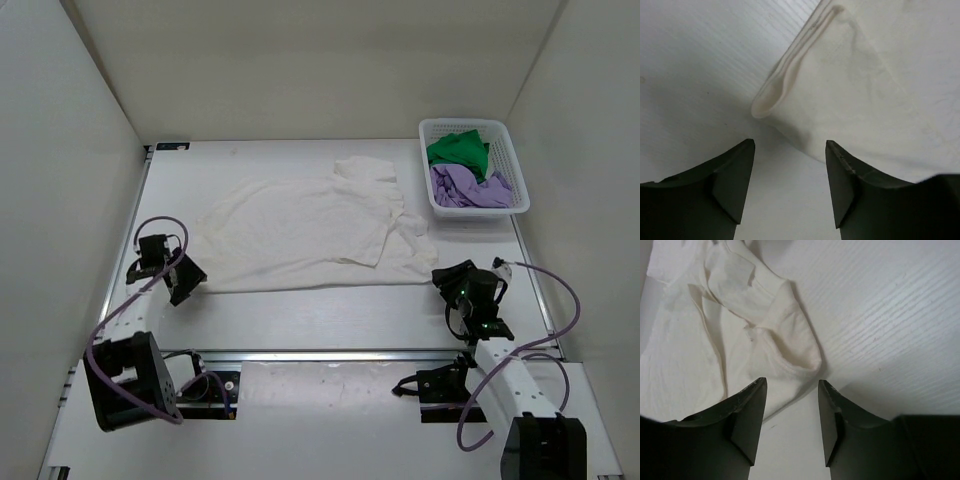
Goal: Fold and stack the t-shirts
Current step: Fold the flattened tshirt in 1/3 of the way
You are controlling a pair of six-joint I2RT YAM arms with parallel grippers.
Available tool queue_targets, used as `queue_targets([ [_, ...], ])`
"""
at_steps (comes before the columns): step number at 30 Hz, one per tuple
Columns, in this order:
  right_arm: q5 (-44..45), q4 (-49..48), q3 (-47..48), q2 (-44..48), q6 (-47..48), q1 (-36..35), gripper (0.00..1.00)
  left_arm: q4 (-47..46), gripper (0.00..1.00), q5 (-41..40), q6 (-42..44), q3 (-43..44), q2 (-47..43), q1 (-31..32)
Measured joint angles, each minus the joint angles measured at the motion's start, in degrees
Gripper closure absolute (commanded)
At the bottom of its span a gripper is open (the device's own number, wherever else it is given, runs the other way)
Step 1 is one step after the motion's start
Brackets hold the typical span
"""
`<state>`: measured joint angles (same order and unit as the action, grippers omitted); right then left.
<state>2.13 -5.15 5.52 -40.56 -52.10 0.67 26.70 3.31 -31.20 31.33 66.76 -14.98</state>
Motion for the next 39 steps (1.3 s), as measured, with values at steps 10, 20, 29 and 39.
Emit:
queue_targets([
  [10, -3.0, 6.3, 21.3, -16.8, 14.8, -15.9, 1.0, -4.4, 0.94, -2.2, -1.0, 6.1, -10.7, 26.1],
  [20, -9.2, 0.8, 27.1, -39.6, 19.1, -23.0, 0.68, -10.4, 0.93, 3.7, -2.5, 0.2, -0.5, 22.4],
  [29, -13.0, -4.0, 28.9, -44.7, 18.0, -20.8, 0.67, -14.4, 0.94, 5.1, -3.3, -2.4, -0.8, 20.7],
  [39, -15.4, -7.0, 29.1, -47.7, 15.8, -20.9, 0.7, -15.3, 0.94, 5.3, -4.0, -4.6, -0.5, 20.3],
])
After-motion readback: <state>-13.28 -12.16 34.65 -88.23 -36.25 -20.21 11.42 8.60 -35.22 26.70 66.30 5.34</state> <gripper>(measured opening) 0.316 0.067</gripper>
